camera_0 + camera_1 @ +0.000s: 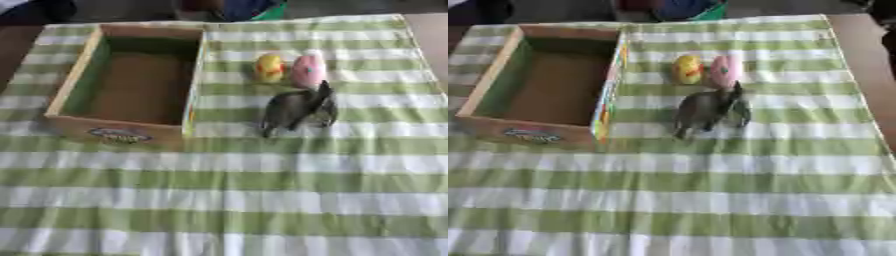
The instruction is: Pick up objects on the table and place them in the box.
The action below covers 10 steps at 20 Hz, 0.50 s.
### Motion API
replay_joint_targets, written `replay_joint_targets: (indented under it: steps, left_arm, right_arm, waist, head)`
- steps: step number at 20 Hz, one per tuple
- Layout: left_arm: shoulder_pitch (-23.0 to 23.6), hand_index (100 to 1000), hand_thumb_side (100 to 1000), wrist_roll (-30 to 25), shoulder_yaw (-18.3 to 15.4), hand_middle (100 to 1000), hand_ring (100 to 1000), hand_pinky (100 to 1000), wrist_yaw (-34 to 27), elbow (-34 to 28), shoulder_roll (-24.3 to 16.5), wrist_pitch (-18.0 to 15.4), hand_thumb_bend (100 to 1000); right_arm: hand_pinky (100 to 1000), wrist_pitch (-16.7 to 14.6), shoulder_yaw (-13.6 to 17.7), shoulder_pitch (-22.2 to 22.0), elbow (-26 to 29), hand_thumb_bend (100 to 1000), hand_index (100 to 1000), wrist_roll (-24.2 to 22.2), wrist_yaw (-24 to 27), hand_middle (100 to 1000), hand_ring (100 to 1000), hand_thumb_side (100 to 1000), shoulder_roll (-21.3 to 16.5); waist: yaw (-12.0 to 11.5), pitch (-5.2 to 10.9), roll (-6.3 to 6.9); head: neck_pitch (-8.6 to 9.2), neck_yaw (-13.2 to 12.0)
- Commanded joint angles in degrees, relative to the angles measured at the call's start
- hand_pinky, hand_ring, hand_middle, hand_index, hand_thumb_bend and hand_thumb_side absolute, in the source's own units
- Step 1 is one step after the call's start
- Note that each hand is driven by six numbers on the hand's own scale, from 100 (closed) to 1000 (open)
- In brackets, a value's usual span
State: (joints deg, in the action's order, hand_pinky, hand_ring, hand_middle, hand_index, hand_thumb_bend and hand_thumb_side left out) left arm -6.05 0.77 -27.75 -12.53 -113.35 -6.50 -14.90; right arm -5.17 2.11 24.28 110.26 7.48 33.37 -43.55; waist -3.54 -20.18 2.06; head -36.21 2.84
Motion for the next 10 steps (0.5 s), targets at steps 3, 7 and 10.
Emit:
replay_joint_targets:
  steps: [3,7,10]
  left_arm:
    - [-0.3,774,1000,0.0,-0.6,699,734,600,0.1,-1.2,-0.8,0.0,100]
    - [-0.3,774,1000,0.1,-0.6,699,733,600,0.1,-1.2,-1.1,0.1,100]
    - [-0.2,774,1000,0.0,-0.4,699,733,600,0.1,-1.2,-1.2,0.2,100]
  right_arm:
    - [820,-0.7,1.2,1.4,0.4,315,889,0.0,-1.4,462,792,943,-1.8]
    - [801,-3.2,1.1,4.6,-0.7,515,894,-3.5,-9.0,488,813,1000,-4.8]
    - [790,-5.7,-0.2,8.6,-3.4,558,896,-7.4,-16.2,510,825,1000,-7.6]
  waist:
    - [-0.1,1.19,-0.23]
    - [-0.1,1.6,-0.46]
    - [-0.2,1.88,-0.58]
  head:
    - [-0.34,0.5]
    - [-1.74,0.9]
    - [-3.26,1.2]
